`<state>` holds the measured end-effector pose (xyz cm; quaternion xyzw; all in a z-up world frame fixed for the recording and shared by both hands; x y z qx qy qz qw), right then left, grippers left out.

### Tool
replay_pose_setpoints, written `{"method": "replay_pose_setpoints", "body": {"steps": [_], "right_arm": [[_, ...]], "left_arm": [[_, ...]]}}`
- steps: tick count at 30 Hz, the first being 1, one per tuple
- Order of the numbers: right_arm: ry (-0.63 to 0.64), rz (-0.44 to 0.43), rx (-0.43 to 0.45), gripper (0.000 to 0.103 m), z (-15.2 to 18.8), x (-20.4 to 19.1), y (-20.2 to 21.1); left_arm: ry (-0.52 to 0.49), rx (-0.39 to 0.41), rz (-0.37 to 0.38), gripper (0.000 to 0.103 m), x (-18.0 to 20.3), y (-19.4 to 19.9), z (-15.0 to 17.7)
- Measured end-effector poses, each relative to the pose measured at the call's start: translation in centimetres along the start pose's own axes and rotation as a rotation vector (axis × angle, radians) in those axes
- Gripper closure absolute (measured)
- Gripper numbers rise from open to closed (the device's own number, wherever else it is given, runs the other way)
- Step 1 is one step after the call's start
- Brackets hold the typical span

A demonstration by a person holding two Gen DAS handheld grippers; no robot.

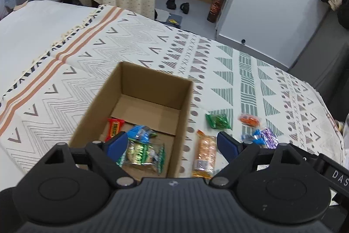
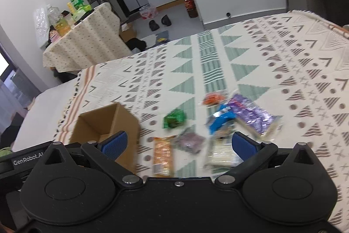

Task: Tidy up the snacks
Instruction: 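Move both open tools back toward the remaining snacks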

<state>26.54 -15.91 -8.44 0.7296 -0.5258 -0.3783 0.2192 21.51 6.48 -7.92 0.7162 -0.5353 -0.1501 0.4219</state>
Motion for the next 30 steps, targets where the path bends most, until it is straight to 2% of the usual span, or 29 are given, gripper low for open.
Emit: {"method": "replay_pose_setpoints", "body": {"steps": [6,13,21,25,29,30], "right_arm": [[0.024,0.056,-0.004,0.000,-0.2,2.7,0.7],[0.005,0.077,-0.003,0.000,-0.3,5.5,1.0],[-0.035,0.072,-0.035,0.000,1.1,7.8,-0.2],[-0.061,0.040,-0.071,0.001,1.6,8.0,-1.3],[-0.069,0.000,-0.104,0.004,2.1,7.8,-2.6],[-0.063,-0.001,-0.109,0.008,2.1,7.8,-2.9]], "left_arm": [[-0.063,-0.017,-0.007,0.015,2.7,-0.5,0.7],[-0.121,-0.035,0.000,0.015,5.2,-1.2,1.6],[-0.165,-0.045,-0.004,0.015,7.0,-2.6,3.2],[-0.164,-0.060,0.006,0.017,7.5,-3.5,3.9],[-0.162,-0.070,0.013,0.019,8.3,-4.5,4.5],[-0.162,-0.072,0.017,0.020,8.5,-4.7,4.6]]}}
Point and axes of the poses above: each gripper's, at about its wrist camera, not at the fingertips, and y roughly against the way its jaws point, x to its right, z to its underside, the point moved 3 cm from there along -y, roughly the way its jaws point, and after that the axes turned 4 degrees about z, right-handed, at the moved point
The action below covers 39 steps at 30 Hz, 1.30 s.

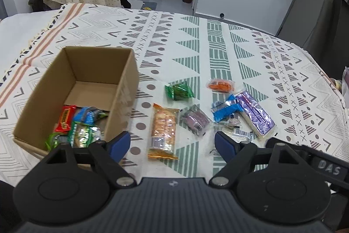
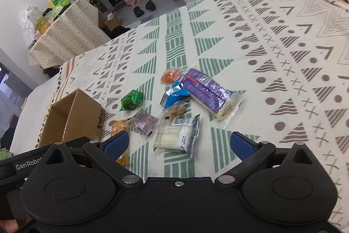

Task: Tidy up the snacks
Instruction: 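Move both open tools back toward the remaining snacks, then grasp the orange cake packet with the left tool while the right tool grasps the white packet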

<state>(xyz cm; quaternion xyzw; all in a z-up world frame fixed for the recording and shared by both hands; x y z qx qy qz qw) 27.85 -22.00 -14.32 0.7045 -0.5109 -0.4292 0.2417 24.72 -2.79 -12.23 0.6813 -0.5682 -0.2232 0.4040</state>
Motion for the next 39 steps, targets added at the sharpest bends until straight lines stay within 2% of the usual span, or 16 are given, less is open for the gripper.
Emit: {"method": "replay_pose_setpoints", "body": {"steps": [2,7,14,28,34,37,38,39], "right_arm": [[0.002,0.009,-0.022,0.013,0.0,0.2,-0.9],[-0.030,-0.004,-0.070,0.017,0.1,0.8,-2.6],[-0.028,0.024,-0.113,0.023,0.0,1.5,-5.0],[0.001,0.033,-0.177,0.027,-0.1,1.3,-8.5],[0.099,0.067,-0.154,0.027,-0.3,-0.2,-9.6],[0.146,0.076,-0.140,0.033,-0.1,-0.6,-9.7],[0.151,0.065,-0.137,0.039,-0.1,-0.6,-9.6],[0.150,0.051,-0.137,0.046,-0.1,-0.7,-9.5]], "left_arm": [[0.002,-0.007,0.004,0.023,0.3,-0.6,0.0],[0.039,-0.043,-0.001,0.038,0.2,-2.7,0.2],[0.042,-0.084,-0.019,0.040,0.4,-5.6,0.5],[0.048,-0.130,-0.080,0.043,-0.6,-10.1,0.9],[0.050,-0.151,-0.094,0.044,-0.7,-11.5,1.4],[0.027,-0.135,-0.109,0.053,-0.6,-11.6,1.5],[0.024,-0.131,-0.112,0.056,-0.6,-11.6,1.5],[0.023,-0.128,-0.112,0.066,-0.6,-11.6,1.5]]}}
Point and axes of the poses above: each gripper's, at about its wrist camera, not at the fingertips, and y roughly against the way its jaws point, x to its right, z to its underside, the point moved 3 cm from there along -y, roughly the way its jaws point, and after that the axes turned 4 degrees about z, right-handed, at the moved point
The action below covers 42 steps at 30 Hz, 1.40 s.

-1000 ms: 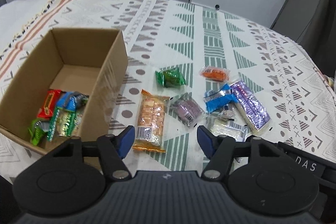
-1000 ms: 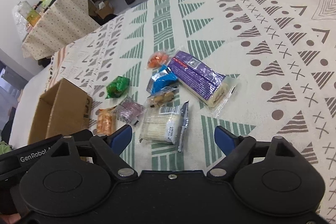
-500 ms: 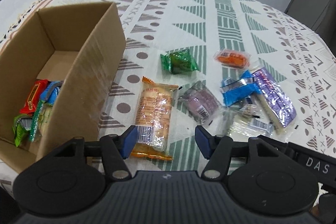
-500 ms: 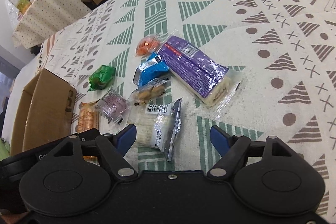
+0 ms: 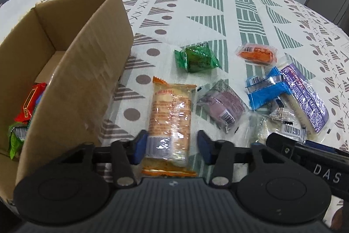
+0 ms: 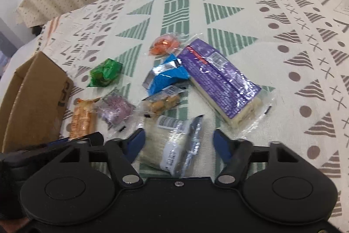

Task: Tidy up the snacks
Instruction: 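Grasp the orange cake packet with the left tool while the right tool grasps the white packet, then carry the cake packet and white packet into the box and open both tools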

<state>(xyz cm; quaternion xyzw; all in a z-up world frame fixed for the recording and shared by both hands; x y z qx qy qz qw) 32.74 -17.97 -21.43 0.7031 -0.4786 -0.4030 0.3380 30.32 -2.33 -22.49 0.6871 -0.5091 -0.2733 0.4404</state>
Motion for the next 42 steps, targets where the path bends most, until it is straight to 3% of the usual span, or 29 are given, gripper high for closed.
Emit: {"method": "replay_pose_setpoints", "body": {"steps": [12,22,35,42], "right_arm": [[-0.054,-0.054,0.029,0.075,0.3,0.4,1.7],[-0.039,-0.060,0.084,0.087,1.0,-0.4,4.7],[-0.049,-0.070,0.180,0.092,0.6,-1.2,9.0],[-0.020,-0.074,0.229,0.092,0.3,-3.7,11.0]], "left_arm": [[-0.026,0.026,0.043,0.069,0.2,2.3,0.2],[-0.001,0.071,0.109,0.069,-0.2,5.9,0.0],[0.008,0.135,0.166,0.069,-1.3,10.4,-0.3],[0.012,0.171,0.193,0.069,-2.1,12.4,-0.6]]}}
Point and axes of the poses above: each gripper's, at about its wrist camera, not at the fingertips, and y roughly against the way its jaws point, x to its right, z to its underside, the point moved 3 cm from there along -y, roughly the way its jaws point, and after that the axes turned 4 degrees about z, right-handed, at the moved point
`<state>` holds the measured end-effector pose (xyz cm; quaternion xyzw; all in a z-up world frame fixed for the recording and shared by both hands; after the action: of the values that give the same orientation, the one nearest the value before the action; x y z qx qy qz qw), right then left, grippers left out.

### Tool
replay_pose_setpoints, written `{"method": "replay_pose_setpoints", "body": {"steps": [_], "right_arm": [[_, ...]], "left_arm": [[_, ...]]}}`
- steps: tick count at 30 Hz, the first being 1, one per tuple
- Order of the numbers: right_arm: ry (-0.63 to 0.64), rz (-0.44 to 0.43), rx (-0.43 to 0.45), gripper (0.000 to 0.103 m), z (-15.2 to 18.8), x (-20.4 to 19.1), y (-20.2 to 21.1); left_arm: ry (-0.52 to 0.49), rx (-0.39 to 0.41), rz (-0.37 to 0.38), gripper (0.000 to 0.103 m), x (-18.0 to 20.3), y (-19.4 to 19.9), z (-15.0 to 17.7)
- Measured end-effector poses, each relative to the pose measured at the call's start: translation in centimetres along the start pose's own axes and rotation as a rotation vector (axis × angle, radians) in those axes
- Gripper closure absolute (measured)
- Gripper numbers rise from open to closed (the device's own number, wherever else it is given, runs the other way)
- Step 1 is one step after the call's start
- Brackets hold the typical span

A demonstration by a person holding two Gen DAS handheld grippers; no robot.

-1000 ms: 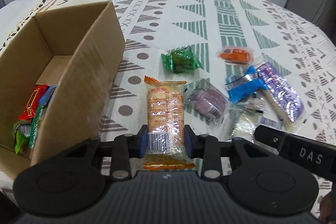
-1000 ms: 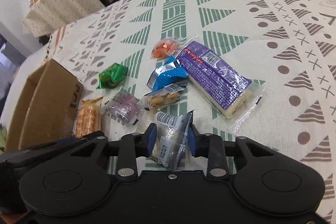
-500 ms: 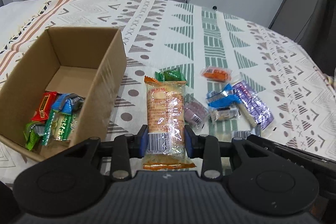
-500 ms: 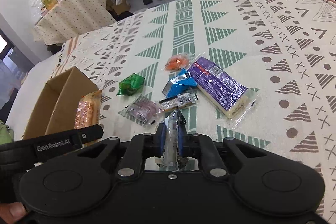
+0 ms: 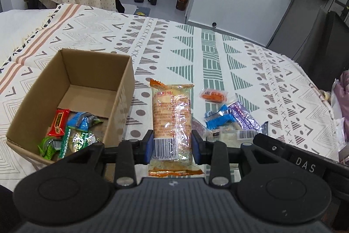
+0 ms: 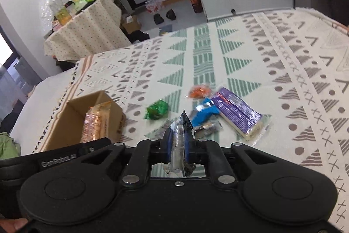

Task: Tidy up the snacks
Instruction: 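Carry the cake packet and white packet into the box and open both tools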

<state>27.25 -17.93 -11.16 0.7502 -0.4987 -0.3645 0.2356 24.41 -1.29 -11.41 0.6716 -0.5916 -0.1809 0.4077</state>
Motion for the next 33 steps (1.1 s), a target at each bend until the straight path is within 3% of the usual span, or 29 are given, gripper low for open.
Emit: {"method": "replay_pose_setpoints", "body": {"steps": [18,33], "right_arm": [[0.079,-0.063,0.080,0.093,-2.6,-7.1,2.1],[0.138,-0.108,0.076,0.093,-3.4,-12.8,0.6]], "left_arm": [[0.058,0.076,-0.013,0.069,-4.7,4.2,-2.5],[0.123,0.103,-0.053,0.069,-10.3,5.6,-4.2]]}}
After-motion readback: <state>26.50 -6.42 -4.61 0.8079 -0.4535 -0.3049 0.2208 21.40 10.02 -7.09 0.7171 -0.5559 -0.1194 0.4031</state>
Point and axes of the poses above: each gripper's, at about its wrist camera, not at the fingertips, and y roughly against the way its jaws point, x to its right, z to its underside, the point moved 3 cm from there along -y, roughly the way its jaws point, and after that the axes turned 4 degrees about z, right-handed, at the moved point
